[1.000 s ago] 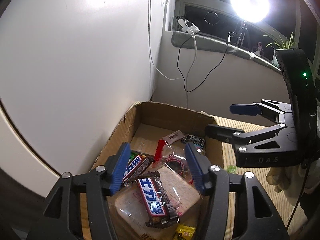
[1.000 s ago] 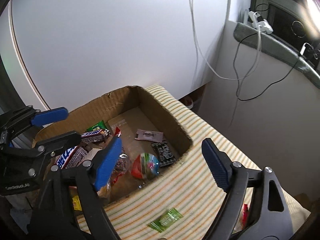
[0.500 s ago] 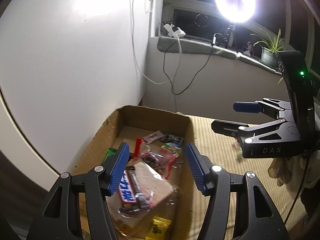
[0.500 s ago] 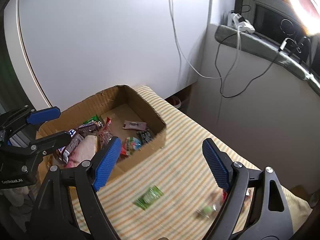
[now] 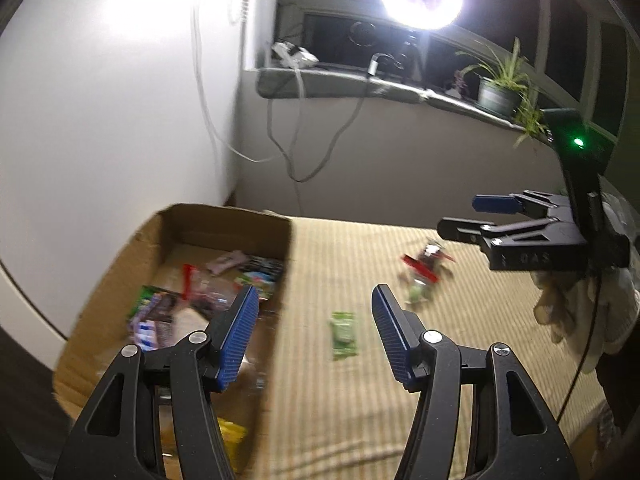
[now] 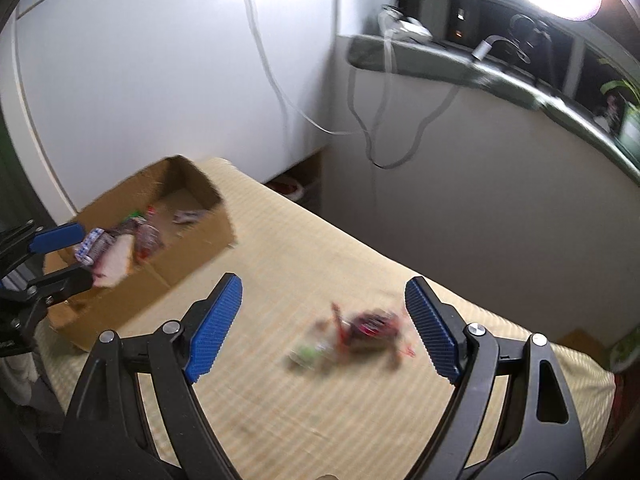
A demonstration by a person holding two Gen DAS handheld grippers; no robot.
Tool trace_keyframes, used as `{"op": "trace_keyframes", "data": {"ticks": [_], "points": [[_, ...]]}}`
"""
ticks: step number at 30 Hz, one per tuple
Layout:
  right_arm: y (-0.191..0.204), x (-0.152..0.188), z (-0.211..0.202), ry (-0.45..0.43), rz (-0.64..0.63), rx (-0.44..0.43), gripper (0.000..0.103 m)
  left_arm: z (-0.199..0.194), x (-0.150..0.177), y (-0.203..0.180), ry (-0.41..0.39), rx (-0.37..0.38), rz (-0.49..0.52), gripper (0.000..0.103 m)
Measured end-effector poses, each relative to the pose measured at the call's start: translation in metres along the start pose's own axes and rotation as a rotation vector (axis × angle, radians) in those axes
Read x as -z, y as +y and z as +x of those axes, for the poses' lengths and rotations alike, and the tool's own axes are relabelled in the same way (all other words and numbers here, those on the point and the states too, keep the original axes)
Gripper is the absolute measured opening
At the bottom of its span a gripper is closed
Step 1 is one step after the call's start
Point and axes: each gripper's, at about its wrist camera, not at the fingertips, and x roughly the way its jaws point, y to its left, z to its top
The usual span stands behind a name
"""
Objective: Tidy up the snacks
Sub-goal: 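Grasp the red-wrapped cake with the right gripper while the left moves toward the clear cup, then grasp the clear cup with green ball with the left gripper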
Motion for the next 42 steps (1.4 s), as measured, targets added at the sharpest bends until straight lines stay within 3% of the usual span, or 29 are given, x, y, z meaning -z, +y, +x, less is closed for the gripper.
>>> {"op": "trace_keyframes", "data": {"ticks": [7,17,32,36,42], "points": [[-0.037,0.023,0.007,0.045,0.054,0.025,0.086,0.024,0.010,-0.032,0.063,0.073,0.033,0.058],[-0.051,0.033,0.040,0.096,0.063,-0.033,0.086,0.076,0.011,-0.066,0.146,0.175,0.030,0.046],[-0.055,0.032,0.090,0.158,0.051,-0.066,0.086,0.129,0.004,-0.088,0.209,0.218,0.065,0.039],[-0.056,0.033,0.096,0.179,0.058,-0.092,0.071,0.140,0.003,-0.093,0.223,0.215,0.072,0.034],[-0.053,0.034,0.100,0.187,0.061,-0.106,0.064,0.156,0.002,-0.099,0.246,0.221,0.087,0.021]]}}
